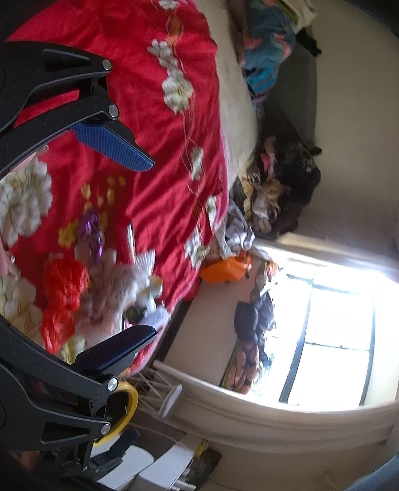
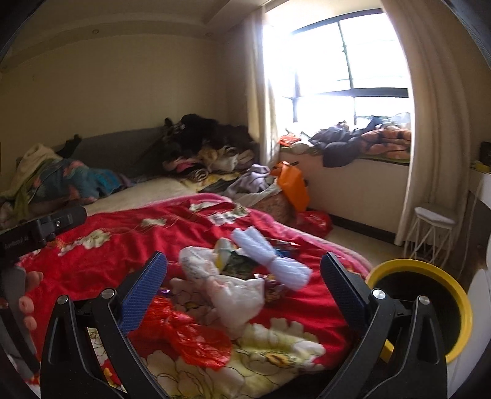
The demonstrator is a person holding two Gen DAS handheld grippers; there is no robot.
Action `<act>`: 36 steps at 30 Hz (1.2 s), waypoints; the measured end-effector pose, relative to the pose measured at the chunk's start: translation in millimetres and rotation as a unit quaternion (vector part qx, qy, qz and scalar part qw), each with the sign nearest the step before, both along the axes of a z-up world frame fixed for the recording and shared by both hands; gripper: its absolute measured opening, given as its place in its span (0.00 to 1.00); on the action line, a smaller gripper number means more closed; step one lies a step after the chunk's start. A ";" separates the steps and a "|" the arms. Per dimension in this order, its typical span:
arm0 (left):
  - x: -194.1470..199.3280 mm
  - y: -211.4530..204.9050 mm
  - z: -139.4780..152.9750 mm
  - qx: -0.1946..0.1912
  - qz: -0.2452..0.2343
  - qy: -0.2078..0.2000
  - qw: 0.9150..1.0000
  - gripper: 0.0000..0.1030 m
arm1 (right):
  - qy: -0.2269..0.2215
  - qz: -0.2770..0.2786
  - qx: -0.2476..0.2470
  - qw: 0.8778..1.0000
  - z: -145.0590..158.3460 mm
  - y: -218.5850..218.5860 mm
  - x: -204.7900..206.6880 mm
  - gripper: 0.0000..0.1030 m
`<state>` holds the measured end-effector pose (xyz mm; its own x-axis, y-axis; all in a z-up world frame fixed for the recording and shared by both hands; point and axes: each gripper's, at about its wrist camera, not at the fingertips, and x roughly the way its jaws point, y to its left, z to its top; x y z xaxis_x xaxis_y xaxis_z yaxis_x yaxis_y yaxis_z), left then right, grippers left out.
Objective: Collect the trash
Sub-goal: 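Grasp the red plastic bag with the left tool while the right tool grasps the white printed bag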
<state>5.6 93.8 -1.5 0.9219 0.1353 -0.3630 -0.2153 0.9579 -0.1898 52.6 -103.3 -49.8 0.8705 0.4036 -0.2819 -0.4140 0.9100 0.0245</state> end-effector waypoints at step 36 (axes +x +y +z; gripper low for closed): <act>65.4 -13.4 -123.7 -0.113 -0.177 0.182 0.961 0.73 | 0.145 0.113 -0.126 0.975 -72.1 44.8 115.6 0.55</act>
<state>71.0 80.4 -125.2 0.7027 -0.2831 -0.6527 0.0240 0.9263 -0.3759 168.2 -58.6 -122.0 0.6367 0.4623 -0.6172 -0.6136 0.7885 -0.0424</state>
